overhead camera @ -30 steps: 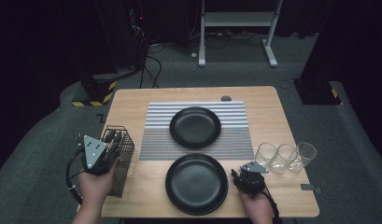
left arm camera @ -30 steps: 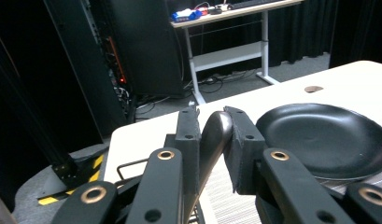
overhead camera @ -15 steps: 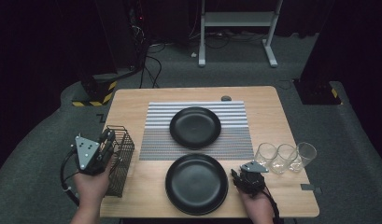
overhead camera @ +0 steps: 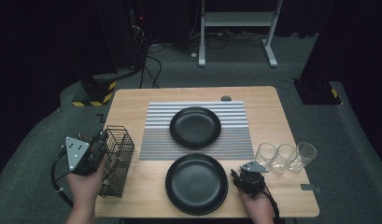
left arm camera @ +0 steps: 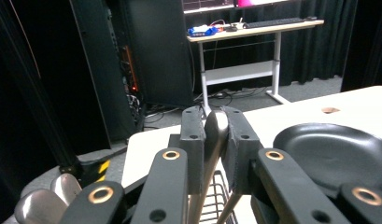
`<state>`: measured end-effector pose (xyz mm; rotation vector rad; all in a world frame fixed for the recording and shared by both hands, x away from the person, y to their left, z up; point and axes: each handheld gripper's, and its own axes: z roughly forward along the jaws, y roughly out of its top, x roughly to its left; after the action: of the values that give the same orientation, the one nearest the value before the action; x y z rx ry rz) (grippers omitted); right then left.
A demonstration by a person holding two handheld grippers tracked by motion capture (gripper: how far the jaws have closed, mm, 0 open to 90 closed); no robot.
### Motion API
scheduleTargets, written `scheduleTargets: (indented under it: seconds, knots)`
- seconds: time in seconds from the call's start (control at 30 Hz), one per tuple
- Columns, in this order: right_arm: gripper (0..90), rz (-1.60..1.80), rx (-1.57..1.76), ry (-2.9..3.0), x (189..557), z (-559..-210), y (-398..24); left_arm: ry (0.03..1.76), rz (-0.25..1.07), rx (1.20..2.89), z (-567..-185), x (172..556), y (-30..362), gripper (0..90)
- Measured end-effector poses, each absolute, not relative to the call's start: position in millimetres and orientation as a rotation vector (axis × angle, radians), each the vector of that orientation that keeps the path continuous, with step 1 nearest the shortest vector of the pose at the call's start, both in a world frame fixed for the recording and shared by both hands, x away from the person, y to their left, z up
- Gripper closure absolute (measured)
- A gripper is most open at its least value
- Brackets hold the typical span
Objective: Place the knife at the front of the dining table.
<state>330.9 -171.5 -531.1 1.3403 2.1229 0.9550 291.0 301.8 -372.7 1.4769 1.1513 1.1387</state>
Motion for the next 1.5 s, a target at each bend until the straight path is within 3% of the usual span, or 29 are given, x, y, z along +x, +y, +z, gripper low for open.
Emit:
scheduleTargets:
  seconds: [0.53,1.5]
  knots:
    - [56.9,0.949,1.342,2.118,330.1,-531.0,-171.3,1.198,1.150,1.406,-370.3,288.3,326.2,81.8]
    - [56.7,0.954,1.339,2.125,330.0,-531.0,-171.8,1.203,1.234,1.437,-364.0,287.3,312.1,83.2]
